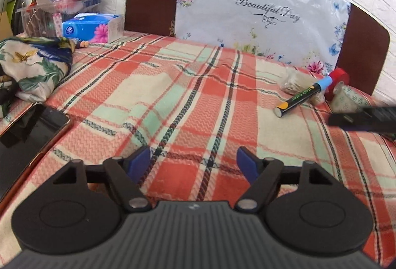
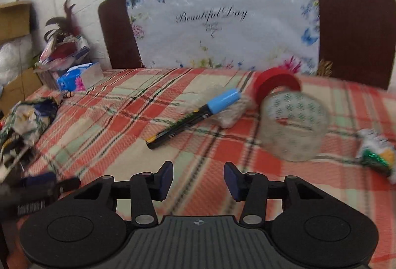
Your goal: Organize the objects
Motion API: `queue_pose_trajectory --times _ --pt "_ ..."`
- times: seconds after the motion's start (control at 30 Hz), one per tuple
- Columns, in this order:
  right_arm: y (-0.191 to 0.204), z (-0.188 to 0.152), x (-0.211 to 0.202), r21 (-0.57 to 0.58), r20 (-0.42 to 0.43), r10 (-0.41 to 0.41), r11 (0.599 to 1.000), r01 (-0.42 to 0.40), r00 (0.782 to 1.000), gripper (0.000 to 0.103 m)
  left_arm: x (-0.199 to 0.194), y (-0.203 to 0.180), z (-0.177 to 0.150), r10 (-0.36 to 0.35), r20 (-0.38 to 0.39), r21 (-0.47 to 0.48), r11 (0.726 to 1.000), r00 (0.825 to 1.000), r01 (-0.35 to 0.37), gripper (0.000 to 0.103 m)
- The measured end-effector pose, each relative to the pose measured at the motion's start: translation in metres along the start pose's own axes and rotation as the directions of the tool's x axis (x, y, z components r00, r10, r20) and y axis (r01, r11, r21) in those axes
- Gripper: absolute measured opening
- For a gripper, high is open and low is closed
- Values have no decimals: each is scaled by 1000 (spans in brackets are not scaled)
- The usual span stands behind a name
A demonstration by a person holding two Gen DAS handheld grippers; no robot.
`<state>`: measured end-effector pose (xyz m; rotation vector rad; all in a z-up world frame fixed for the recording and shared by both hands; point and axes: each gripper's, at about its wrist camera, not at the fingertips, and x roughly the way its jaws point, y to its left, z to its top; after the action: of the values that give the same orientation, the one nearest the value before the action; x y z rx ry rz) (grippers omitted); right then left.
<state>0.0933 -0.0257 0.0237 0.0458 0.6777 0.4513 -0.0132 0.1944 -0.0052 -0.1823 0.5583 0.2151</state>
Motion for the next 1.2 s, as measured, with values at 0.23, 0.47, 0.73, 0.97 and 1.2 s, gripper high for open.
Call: queue_pose_trajectory --times 0.23,0.47,0.73,0.97,1.2 --pt "12 23 51 210 -41 27 978 -18 999 50 1 -1 -3 -20 1 5 1000 1000 20 84" --pt "6 25 53 210 -70 43 977 -28 997 16 1 0 -3 -25 1 3 1000 1000 25 85" --pt "-9 -34 -45 -148 -82 -36 989 24 996 15 -2 -18 9 -146 -95 -48 989 985 142 84" --pt "-35 -78 -80 -68 -70 -16 998 11 997 15 14 -109 21 -388 -305 -113 922 870 371 75" --pt "-57 -89 -87 155 -48 110 983 -102 993 15 22 -167 15 -327 -342 -3 938 881 346 43"
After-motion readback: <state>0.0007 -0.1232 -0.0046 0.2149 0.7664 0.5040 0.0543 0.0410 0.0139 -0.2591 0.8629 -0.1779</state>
